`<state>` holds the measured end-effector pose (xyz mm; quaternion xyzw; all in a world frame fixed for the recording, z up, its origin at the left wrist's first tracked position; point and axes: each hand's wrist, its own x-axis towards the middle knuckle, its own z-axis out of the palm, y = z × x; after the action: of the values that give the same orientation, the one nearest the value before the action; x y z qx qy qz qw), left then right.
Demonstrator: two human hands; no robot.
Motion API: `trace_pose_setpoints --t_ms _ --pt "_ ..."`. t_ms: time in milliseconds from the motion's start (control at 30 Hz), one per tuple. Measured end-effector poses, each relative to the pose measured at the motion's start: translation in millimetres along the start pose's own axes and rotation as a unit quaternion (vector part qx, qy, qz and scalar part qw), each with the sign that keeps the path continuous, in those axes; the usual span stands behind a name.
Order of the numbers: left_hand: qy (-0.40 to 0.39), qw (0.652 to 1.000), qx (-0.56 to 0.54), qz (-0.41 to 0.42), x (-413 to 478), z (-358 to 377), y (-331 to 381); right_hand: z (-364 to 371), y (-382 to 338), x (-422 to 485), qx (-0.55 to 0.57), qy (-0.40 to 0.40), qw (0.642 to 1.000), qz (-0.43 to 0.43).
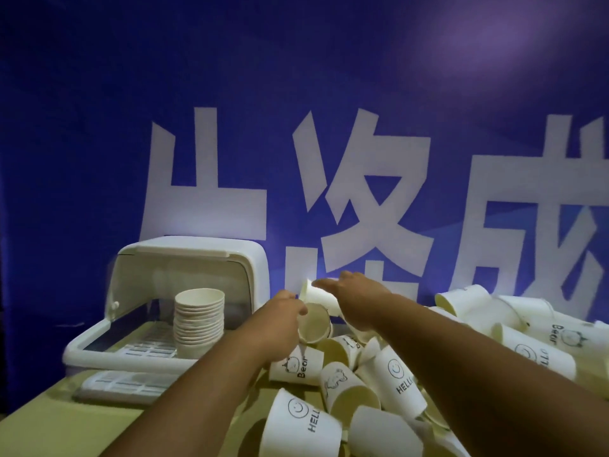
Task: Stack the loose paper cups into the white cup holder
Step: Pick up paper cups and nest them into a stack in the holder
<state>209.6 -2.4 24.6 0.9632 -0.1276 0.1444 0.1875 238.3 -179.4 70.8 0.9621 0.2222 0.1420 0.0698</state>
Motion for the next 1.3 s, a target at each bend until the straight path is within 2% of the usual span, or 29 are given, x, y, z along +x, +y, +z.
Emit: trace_pose_setpoints --t_ms 167,267,533,667,767,967,1167,1300 --pt "-0.019 1.000 0.004 -0.011 15 11 -15 5 -2 31 -0.097 -0.010 0.994 -0.045" --pt "-0.017 1.000 0.005 -0.004 18 15 -17 10 -3 40 -0.090 -0.014 0.995 -0.044" --pt "0.042 0.999 -0.021 -0.001 17 11 -14 5 1 37 -0.090 0.047 0.994 -0.042" --pt "0.078 0.996 -0.044 -0.009 8 -3 -9 -4 9 18 -0.054 0.118 0.991 -0.017" --pt "0.112 0.992 -0.048 -0.017 -8 -22 -3 -8 10 2 0.037 0.176 0.984 0.019" --pt "0.208 0.976 -0.064 -0.018 -51 -58 -6 -15 -13 -22 0.277 0.250 0.924 0.084" --pt "0.309 0.948 -0.082 -0.008 -97 -75 -35 -28 -59 -30 0.436 0.310 0.840 0.093" --pt "0.387 0.920 -0.045 0.034 -109 -85 -62 -34 -95 -25 0.519 0.322 0.788 0.080"
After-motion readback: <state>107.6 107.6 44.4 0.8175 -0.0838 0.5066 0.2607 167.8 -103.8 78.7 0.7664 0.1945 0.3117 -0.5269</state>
